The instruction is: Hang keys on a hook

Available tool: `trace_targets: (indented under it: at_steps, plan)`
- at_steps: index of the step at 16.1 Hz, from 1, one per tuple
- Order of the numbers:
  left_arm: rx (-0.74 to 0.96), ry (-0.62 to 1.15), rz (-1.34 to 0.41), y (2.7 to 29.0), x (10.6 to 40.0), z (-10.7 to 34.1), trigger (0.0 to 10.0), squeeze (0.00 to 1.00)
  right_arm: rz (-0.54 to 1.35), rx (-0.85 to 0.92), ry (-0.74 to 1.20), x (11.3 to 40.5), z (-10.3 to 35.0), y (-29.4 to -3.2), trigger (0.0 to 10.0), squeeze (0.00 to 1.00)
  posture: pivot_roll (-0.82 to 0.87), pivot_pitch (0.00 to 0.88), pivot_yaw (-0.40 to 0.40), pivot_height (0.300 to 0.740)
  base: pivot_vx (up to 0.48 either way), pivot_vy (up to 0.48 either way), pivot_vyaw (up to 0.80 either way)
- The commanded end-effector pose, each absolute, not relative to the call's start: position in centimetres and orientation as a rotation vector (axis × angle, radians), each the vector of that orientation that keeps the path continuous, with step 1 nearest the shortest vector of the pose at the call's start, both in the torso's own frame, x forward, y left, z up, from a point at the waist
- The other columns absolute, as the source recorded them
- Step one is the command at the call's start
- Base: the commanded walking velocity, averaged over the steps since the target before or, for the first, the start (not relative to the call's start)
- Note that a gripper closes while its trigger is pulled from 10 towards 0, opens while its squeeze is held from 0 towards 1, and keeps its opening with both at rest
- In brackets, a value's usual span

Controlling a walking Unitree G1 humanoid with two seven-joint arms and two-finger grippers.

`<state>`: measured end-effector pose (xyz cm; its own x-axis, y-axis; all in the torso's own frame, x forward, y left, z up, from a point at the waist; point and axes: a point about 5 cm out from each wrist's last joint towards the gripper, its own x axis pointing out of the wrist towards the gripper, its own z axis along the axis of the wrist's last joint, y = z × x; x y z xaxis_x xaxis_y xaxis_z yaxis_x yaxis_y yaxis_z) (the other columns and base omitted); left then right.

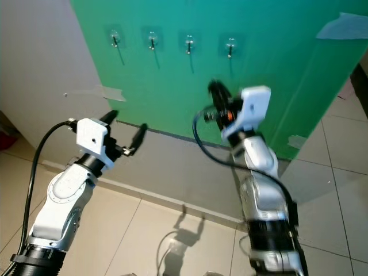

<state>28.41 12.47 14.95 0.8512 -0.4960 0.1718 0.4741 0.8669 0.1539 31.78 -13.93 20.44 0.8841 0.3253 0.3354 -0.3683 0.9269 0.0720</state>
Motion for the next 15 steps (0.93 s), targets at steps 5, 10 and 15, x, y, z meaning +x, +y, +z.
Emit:
trace_targets:
  at_steps: [5,10,15]
  plan:
    - [0.020,-0.239,-0.746,10.7,27.3,16.6,10.0,0.00,0.278,0.217,-0.296,34.0,21.5,-14.6,10.0,0.00,-0.12,0.041,0.049,0.740,0.000,0.000,0.00]
    - [0.004,-0.217,-0.802,10.5,26.9,16.6,10.0,0.00,0.252,0.294,-0.294,35.1,22.3,-14.9,10.0,0.00,-0.12,0.040,0.049,0.740,0.000,0.000,0.00]
    - [0.013,-0.212,-0.807,10.5,26.9,16.7,10.0,0.00,0.262,0.307,-0.300,35.3,22.5,-14.8,10.0,0.00,-0.11,0.044,0.047,0.740,0.000,0.000,0.00]
